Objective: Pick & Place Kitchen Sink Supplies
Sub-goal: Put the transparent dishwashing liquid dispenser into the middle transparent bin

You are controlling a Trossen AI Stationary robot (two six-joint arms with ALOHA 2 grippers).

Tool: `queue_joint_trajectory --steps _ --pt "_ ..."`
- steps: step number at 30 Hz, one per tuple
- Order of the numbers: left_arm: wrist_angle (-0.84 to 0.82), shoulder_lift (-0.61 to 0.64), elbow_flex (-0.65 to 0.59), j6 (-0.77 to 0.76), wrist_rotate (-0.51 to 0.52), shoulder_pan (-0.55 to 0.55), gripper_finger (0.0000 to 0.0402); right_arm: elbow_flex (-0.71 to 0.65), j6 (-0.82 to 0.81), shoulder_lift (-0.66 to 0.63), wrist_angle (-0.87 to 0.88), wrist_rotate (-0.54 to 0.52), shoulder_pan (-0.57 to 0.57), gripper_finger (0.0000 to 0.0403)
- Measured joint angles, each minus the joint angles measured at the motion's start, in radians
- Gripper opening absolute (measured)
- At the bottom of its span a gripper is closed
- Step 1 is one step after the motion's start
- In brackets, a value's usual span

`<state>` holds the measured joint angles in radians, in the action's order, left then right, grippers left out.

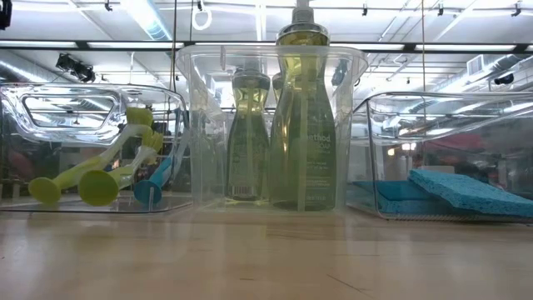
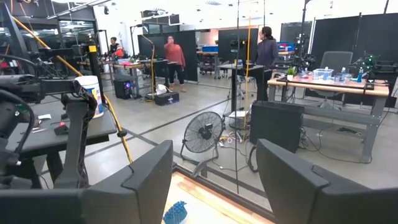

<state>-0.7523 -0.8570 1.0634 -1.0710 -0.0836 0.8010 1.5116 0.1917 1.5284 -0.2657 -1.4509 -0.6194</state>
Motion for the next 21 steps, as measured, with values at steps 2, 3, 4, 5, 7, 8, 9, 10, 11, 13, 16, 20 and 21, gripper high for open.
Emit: queue_joint_trajectory --steps 2,3,4,5,7,8,9,10,11,13,16,20,21 --pt "-0.015 0.002 0.000 -0.018 -0.018 0.003 0.0302 0.000 0.000 0.000 0.000 0.000 0.001 0.0231" --pt "-0.016 0.003 0.000 -0.019 -0.026 0.005 0.0302 0.000 0.000 0.000 0.000 0.000 0.001 0.0231" --pt "-0.021 0.006 0.001 -0.019 -0.033 0.005 0.0302 0.000 0.000 0.000 0.000 0.000 0.001 0.0231" --pt "-0.041 0.008 0.006 -0.019 -0.035 0.005 0.0302 0.000 0.000 0.000 0.000 0.000 0.001 0.0231" --pt "-0.098 0.008 0.038 -0.018 -0.032 0.005 0.0302 0.000 0.000 0.000 0.000 0.000 0.001 0.0231" --pt "-0.140 0.008 0.064 -0.013 -0.024 0.005 0.0302 0.000 0.000 0.000 0.000 0.000 0.001 0.0231" --pt "-0.187 0.009 0.091 -0.007 -0.008 0.005 0.0302 0.000 0.000 0.000 0.000 0.000 0.001 0.0231" --pt "-0.241 0.009 0.121 0.001 0.014 0.005 0.0302 0.000 0.000 0.000 0.000 0.000 0.001 0.0231" --pt "-0.291 0.008 0.155 0.001 0.037 0.005 0.0302 0.000 0.000 0.000 0.000 0.000 0.001 0.0231" --pt "-0.383 0.008 0.226 -0.004 0.089 0.005 0.0302 0.000 0.000 0.000 0.000 0.000 0.001 0.0231" --pt "-0.462 0.004 0.313 -0.018 0.164 0.005 0.0302 0.000 0.000 0.000 0.001 0.000 0.001 0.0231" --pt "-0.522 -0.021 0.365 -0.018 0.183 0.005 0.0302 0.000 0.000 0.000 0.001 0.000 0.001 0.0231" --pt "-0.533 -0.031 0.367 -0.018 0.166 0.005 0.0302 0.000 0.000 0.000 0.001 0.000 0.001 0.0231"
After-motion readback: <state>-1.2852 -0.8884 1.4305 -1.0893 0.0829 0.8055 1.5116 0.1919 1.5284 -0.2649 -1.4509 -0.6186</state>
